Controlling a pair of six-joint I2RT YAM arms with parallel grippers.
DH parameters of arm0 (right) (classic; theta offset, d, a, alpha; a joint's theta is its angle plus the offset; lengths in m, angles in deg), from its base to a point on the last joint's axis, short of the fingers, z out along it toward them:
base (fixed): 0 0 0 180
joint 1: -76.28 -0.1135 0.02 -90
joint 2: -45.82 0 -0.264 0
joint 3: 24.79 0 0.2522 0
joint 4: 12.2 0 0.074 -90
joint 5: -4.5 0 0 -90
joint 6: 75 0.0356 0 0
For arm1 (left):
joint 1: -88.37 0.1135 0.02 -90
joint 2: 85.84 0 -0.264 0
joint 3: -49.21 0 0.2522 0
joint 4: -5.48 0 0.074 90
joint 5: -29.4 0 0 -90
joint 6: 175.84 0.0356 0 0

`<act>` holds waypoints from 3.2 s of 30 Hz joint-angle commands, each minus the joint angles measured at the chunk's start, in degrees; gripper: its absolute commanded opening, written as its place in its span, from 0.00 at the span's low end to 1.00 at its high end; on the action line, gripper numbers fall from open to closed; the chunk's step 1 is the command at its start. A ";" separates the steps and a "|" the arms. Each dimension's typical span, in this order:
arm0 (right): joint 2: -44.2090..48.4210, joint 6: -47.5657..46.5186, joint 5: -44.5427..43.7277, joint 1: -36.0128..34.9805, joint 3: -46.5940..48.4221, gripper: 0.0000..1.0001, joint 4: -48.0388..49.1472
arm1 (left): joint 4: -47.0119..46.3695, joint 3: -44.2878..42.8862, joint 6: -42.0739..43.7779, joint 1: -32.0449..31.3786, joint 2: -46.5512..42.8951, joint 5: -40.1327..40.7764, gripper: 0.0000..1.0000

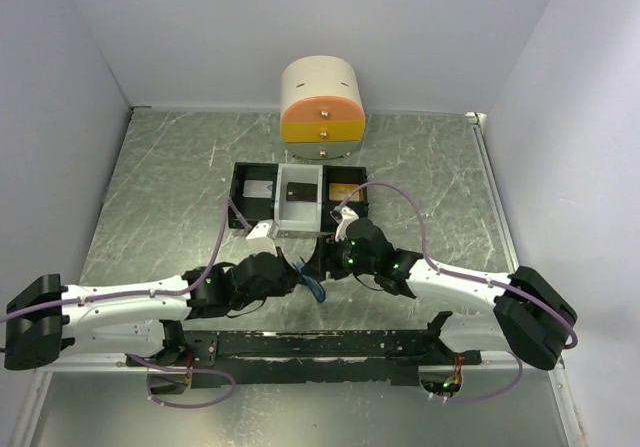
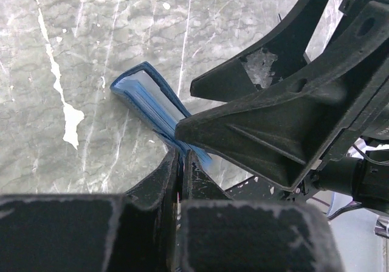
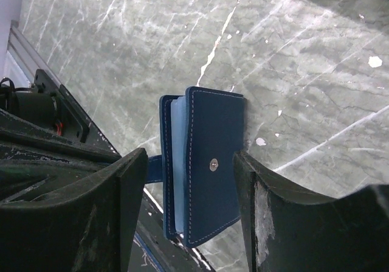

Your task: Take the credit cards out of the card holder

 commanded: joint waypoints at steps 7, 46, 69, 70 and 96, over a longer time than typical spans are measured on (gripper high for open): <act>0.51 1.80 -3.75 -0.25 0.94 0.57 -3.81 | 1.13 -3.76 1.42 0.19 1.46 -0.08 0.07; 6.23 1.23 -5.70 -0.29 3.60 0.52 -8.58 | 20.84 2.07 -11.79 0.23 2.40 4.28 0.07; -6.89 -0.76 0.19 -1.13 5.42 0.56 -7.63 | 19.65 1.63 -11.52 0.23 3.81 3.54 0.07; -7.48 -0.72 0.67 -1.10 5.43 0.56 -7.38 | 19.29 1.56 -11.33 0.23 4.10 3.45 0.07; -1.72 -3.78 -7.79 -1.33 7.38 0.71 -14.99 | 20.90 2.51 -12.08 0.23 3.20 3.36 0.07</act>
